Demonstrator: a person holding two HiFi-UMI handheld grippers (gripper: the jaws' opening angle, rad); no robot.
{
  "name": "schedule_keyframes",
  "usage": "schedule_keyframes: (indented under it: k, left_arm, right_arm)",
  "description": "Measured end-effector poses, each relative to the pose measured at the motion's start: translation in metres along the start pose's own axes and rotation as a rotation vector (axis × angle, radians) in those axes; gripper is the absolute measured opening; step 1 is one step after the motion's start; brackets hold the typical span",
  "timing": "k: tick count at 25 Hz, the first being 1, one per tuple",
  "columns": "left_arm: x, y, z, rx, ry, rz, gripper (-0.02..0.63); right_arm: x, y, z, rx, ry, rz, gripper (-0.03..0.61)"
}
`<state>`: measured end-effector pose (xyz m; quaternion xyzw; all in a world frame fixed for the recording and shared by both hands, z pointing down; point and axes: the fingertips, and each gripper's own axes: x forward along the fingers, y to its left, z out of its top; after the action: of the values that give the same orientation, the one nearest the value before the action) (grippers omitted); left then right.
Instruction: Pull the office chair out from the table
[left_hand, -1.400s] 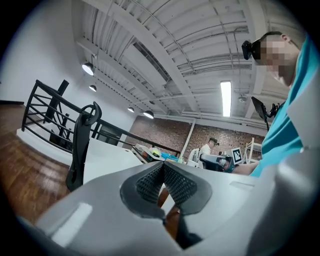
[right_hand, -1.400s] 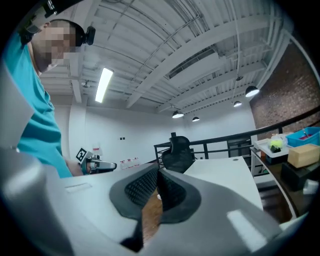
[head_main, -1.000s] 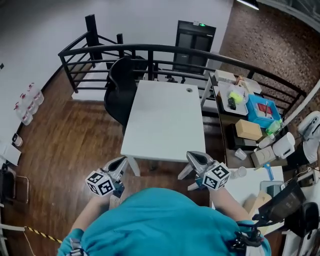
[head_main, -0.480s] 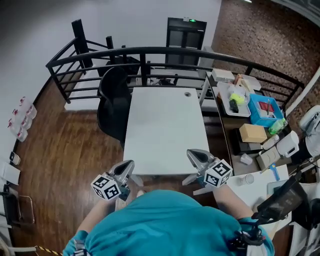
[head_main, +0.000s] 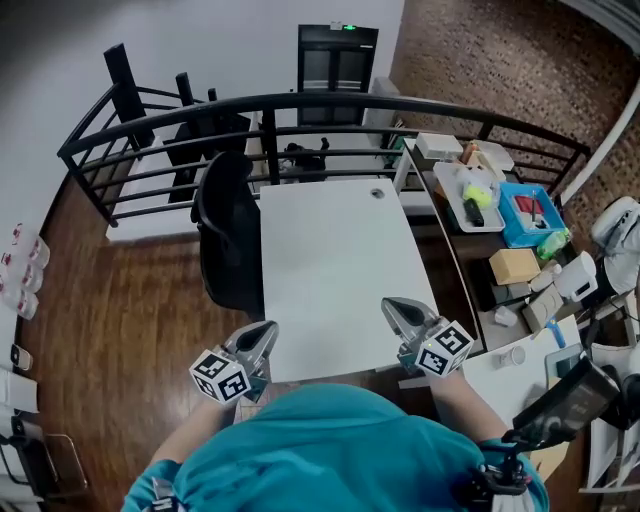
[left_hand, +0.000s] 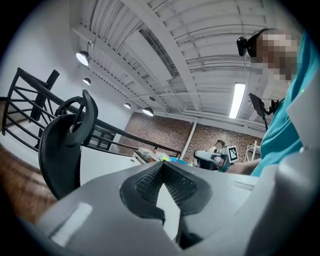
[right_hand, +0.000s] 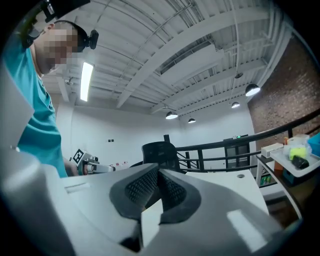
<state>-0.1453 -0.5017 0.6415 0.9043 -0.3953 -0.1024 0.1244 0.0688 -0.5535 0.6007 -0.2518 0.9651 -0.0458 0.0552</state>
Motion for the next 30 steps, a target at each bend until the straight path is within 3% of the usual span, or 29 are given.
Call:
schedule_keyframes:
  k: [3,7,12,16,25,30]
  left_arm:
    - [0.006,0.029,0.018,0.011,-0.001,0.019,0.014]
    - [0.025,0.050,0.044,0.089,-0.005,0.066,0.009]
    - [0.048,0.084,0.083,0.134,-0.020,0.236,0.100]
    - [0.063,0.102,0.106,0.158,-0.019,0.385,0.136]
    - [0.071,0.178,0.144,0.124,0.042,0.658,0.250]
    - [0.065,0.240,0.157,0.053,0.121,0.722,0.313]
  right_arm:
    - [0.022,-0.007,-0.002,0.001,0.010,0.007,-0.003]
    - [0.037,-0.035,-0.009,0.014,0.004,0.012,-0.003]
    - [0.066,-0.062,0.001,-0.004,-0.011,0.096,-0.003]
    - [0.082,-0.084,0.018,-0.030,-0.024,0.186,-0.003]
    - [0.134,-0.087,0.038,-0.074,-0.035,0.324,-0.003]
    - [0.163,-0.081,0.028,-0.071,-0.018,0.308,-0.003]
